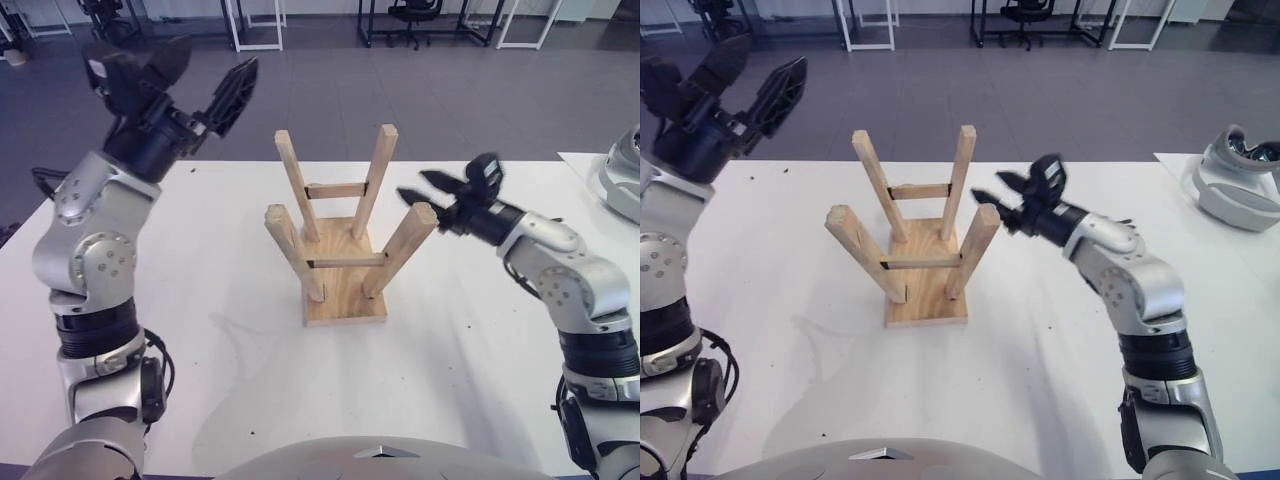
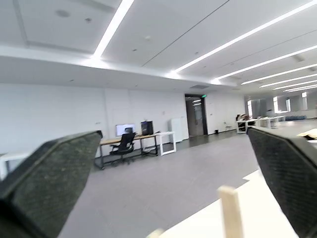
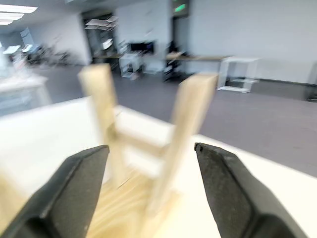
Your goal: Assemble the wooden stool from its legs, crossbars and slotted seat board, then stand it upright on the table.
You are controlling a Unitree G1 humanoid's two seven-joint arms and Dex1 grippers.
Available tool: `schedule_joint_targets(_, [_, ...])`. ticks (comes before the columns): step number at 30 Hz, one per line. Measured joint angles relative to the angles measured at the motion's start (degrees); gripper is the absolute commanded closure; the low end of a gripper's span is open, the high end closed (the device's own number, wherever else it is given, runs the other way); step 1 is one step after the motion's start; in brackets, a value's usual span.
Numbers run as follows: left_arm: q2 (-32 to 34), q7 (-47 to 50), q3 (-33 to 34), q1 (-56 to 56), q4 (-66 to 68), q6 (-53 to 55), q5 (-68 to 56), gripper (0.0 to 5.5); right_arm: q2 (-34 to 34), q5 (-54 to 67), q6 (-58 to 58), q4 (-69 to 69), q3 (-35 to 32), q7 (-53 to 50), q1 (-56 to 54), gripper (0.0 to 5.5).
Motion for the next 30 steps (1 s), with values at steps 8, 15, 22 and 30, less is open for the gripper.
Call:
schedule_joint_targets(8, [7.98,-14.62,4.61,22.72,14.53,-9.82,12.53,0.12,2.92,11.04,4.99,-21.36,3.3,2.03,0.05,2.26])
schedule_joint_targets(15, [18.01,-30.83,-6.79,39.58,7.83,-13.23,23.69,0.12,-8.23,-0.23,-3.19,6.59,-14.0,-1.18,-20.23,2.26])
schedule_joint_targets(22, [18.46,-32.09,-19.07,40.41,4.66,-12.96,32.09,0.12,0.79,-28.15,-30.32,53.58,8.09,7.42,-14.72,2.26])
schedule_joint_targets(30, [8.71,-21.35,-27.08,26.51,18.42,-17.53,40.6,0.12,6.85,-35.22,-53.09,67.72,12.69,16.1,-10.57,2.26])
